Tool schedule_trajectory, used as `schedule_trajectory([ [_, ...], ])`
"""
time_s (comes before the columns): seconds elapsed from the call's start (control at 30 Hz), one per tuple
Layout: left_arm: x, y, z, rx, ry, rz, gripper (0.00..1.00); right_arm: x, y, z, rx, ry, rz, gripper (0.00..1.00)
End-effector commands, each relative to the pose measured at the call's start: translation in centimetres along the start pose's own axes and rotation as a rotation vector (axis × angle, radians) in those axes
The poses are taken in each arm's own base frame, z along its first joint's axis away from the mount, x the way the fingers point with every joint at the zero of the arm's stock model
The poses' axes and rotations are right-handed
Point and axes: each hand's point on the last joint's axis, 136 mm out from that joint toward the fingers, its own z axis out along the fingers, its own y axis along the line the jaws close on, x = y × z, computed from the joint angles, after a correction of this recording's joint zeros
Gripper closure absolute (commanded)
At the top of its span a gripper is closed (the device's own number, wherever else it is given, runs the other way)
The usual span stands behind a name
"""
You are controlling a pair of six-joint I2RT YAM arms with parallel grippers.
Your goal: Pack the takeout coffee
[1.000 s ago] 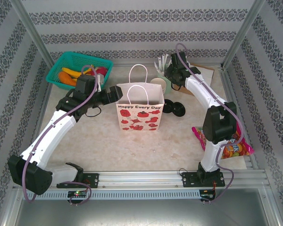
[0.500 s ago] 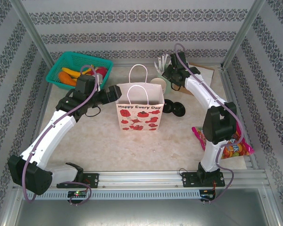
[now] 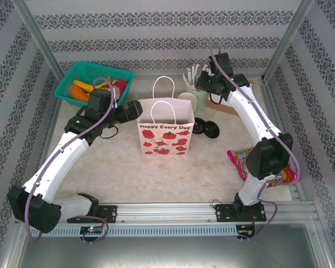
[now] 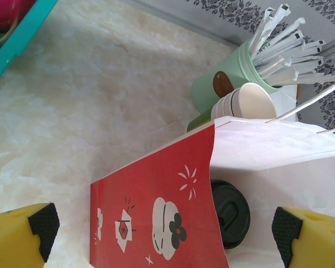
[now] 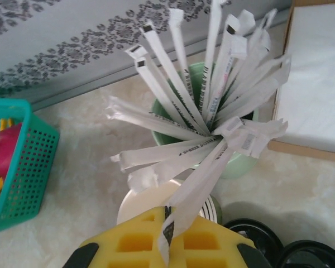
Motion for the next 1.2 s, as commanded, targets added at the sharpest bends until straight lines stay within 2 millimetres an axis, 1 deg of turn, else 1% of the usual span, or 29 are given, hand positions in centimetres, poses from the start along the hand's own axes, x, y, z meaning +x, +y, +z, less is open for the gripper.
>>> schedule_trajectory([
  [0.0, -0.9, -0.3, -0.5, 0.004, -0.029, 0.0, 0.0, 0.1, 1.1, -2.4, -0.034, 0.025, -0.109, 1.0],
  [0.07, -0.9, -0.4, -0.4, 0.008, -0.026, 0.002, 0.0, 0.1, 0.9, -1.4, -0.044, 0.038, -0.095, 1.0],
  [0.17, -0.9, -0.5, -0.4, 0.012, -0.018, 0.002, 0.0, 0.2, 0.3, 0.8, -0.045, 0.08, -0.059, 1.0],
  [0.23, -0.8, -0.5, -0.5, 0.013, -0.017, 0.002, 0.0, 0.2, -0.2, 2.1, -0.015, 0.104, -0.045, 1.0],
  [0.27, -0.6, -0.4, -0.5, 0.01, -0.013, 0.004, 0.0, 0.3, -0.3, 2.6, -0.008, 0.119, -0.04, 1.0],
  [0.33, -0.5, -0.3, -0.5, 0.003, -0.011, 0.007, 0.0, 0.4, -0.1, 2.8, -0.002, 0.144, -0.033, 0.99],
  [0.37, -0.6, -0.2, -0.6, 0.002, -0.012, 0.008, 0.0, 0.3, 0.1, 2.7, -0.002, 0.143, -0.035, 0.95],
  [0.43, -0.5, -0.2, -0.5, 0.0, -0.01, 0.006, 0.0, 0.1, 0.1, 2.2, 0.017, 0.124, -0.032, 0.84],
  [0.47, -0.5, -0.1, -0.4, -0.001, -0.01, 0.005, 0.0, 0.1, 0.0, 2.0, 0.023, 0.119, -0.027, 0.8],
  [0.5, -0.5, -0.2, -0.3, 0.001, -0.008, 0.003, 0.0, 0.0, 0.0, 1.7, 0.024, 0.111, -0.019, 0.71],
  [0.57, -0.4, -0.1, -0.1, 0.002, -0.004, 0.001, 0.0, 0.0, 0.1, 1.2, 0.021, 0.098, -0.014, 0.6],
  [0.6, -0.4, -0.2, -0.1, 0.005, -0.005, 0.002, 0.0, -0.1, -0.1, 0.9, 0.03, 0.085, -0.015, 0.52],
  [0.73, -0.3, -0.1, 0.2, 0.0, 0.005, 0.004, 0.0, -0.2, -1.6, 0.0, 0.095, 0.038, -0.014, 0.5],
  [0.83, -0.2, 0.0, 0.2, 0.0, 0.007, 0.0, 0.0, 0.3, -2.3, 0.4, 0.106, 0.043, 0.0, 0.52],
  [0.97, -0.2, 0.0, 0.2, -0.002, 0.008, 0.0, 0.0, 0.7, -1.8, 1.5, 0.084, 0.077, -0.025, 0.55],
  [1.17, -0.2, 0.1, 0.2, -0.006, 0.007, -0.001, 0.01, 0.6, -0.9, 2.8, 0.053, 0.106, -0.044, 0.56],
])
